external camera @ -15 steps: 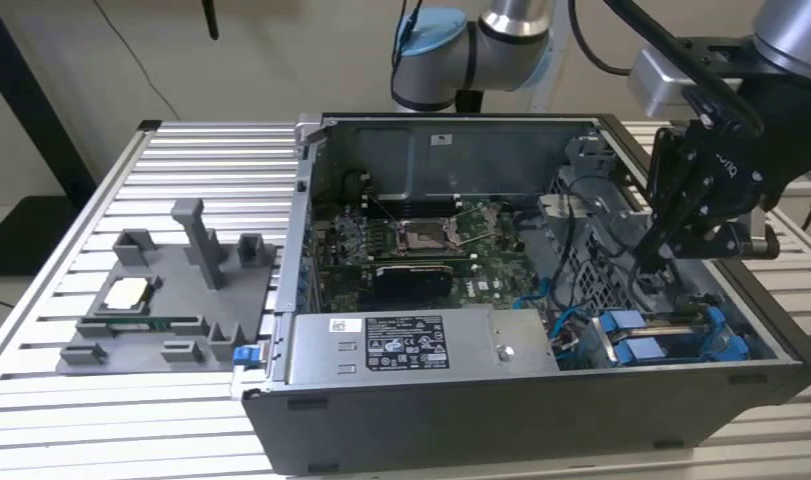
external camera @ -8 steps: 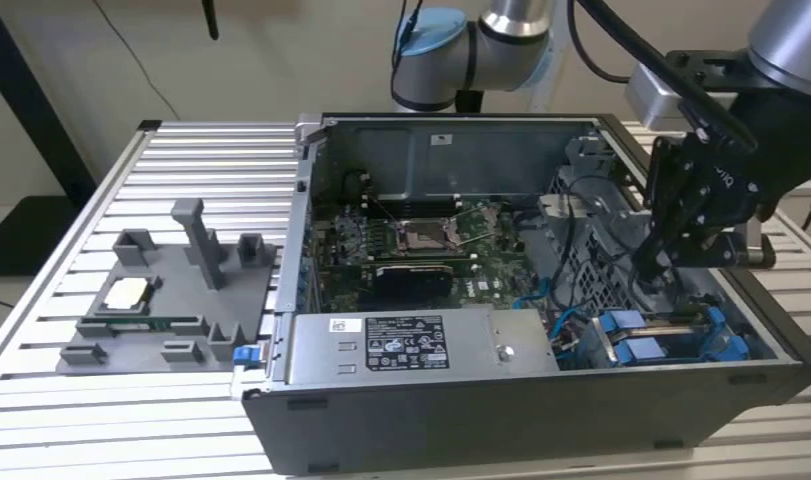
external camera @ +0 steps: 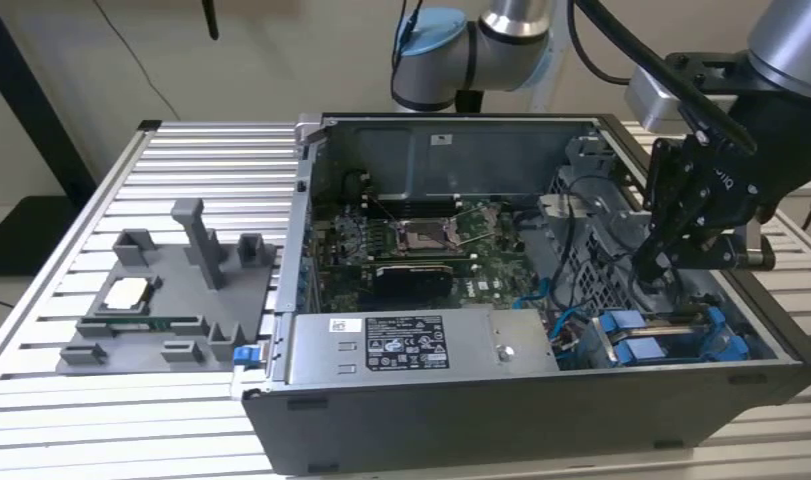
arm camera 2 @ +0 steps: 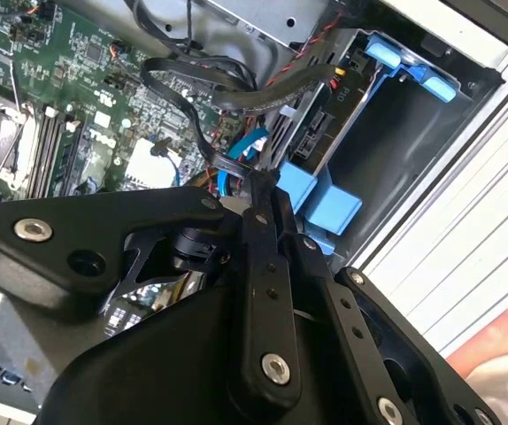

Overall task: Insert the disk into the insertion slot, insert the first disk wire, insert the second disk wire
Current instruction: 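Insert the second disk wire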

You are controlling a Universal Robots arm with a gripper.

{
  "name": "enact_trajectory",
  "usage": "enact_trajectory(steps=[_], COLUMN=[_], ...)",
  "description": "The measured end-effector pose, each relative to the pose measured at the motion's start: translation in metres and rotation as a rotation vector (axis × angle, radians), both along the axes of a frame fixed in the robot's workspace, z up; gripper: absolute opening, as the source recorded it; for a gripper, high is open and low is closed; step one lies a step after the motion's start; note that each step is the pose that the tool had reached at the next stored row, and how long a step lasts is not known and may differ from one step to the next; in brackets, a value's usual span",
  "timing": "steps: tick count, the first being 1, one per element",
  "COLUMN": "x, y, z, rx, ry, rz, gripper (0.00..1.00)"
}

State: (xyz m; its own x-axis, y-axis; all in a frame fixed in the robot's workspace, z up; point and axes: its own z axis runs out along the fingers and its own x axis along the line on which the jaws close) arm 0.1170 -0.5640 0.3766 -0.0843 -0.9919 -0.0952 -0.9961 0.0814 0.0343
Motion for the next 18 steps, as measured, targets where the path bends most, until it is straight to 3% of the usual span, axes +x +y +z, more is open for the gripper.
enact_trajectory(steps=[6, 13, 18], x=[0.000, 0.003, 0.011], y=[-0.0005, -0.0091, -0.0105], z=[-0.0014, -0.0076, -0.0130], rx=[0.0003, 0.0044, 0.0071], ry=[0.0000, 0.0000, 0.0000], rz=[0.000, 0.000, 0.003], gripper=[0.16, 0.16, 0.16])
